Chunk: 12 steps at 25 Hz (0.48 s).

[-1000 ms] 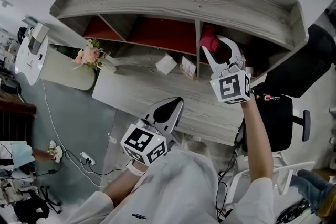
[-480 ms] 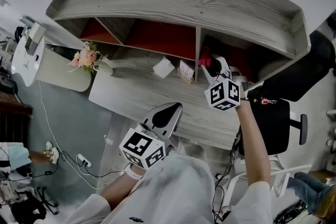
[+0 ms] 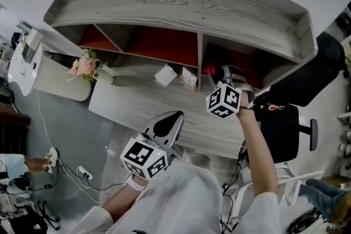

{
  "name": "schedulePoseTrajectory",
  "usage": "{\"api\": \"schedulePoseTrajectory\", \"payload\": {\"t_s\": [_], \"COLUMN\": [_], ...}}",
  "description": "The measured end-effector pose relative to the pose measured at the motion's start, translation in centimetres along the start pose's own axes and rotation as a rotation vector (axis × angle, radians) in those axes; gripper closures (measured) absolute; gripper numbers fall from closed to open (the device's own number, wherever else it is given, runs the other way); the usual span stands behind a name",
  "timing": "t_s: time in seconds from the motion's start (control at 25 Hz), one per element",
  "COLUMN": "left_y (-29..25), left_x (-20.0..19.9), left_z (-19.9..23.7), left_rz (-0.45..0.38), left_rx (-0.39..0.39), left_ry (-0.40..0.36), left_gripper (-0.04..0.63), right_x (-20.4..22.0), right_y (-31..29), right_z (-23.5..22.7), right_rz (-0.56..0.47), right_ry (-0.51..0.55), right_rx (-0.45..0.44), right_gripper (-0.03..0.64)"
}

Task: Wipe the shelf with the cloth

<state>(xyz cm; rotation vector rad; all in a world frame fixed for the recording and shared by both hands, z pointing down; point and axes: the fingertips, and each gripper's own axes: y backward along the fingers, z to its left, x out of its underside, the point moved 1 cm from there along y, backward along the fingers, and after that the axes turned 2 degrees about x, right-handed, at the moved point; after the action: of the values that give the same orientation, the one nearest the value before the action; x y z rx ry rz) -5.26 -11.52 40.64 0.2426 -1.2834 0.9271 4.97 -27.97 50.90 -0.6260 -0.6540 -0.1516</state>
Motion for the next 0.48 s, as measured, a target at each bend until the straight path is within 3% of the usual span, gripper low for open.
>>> {"api": "schedulePoseTrajectory", "payload": {"t_s": [0.2,0.48], "left_y": [-0.2,-1.1], "left_x": [0.1,0.3], "left_z": [-0.3,-1.4], "left_rz": [-0.002,0.009], "left_rx": [0.01,0.045], "left_ry": [0.001,-0.003], "left_gripper": [0.589,0.589], "right_x": [3.2,8.4], "right_y": [1.9,5.7], "right_z": [-1.5,-3.6], "right_rz": [0.102,0.257], "right_ry": [-0.109,-0.311], "right_rx": [0.083,0.283], "right_gripper": [0.491,0.489]}}
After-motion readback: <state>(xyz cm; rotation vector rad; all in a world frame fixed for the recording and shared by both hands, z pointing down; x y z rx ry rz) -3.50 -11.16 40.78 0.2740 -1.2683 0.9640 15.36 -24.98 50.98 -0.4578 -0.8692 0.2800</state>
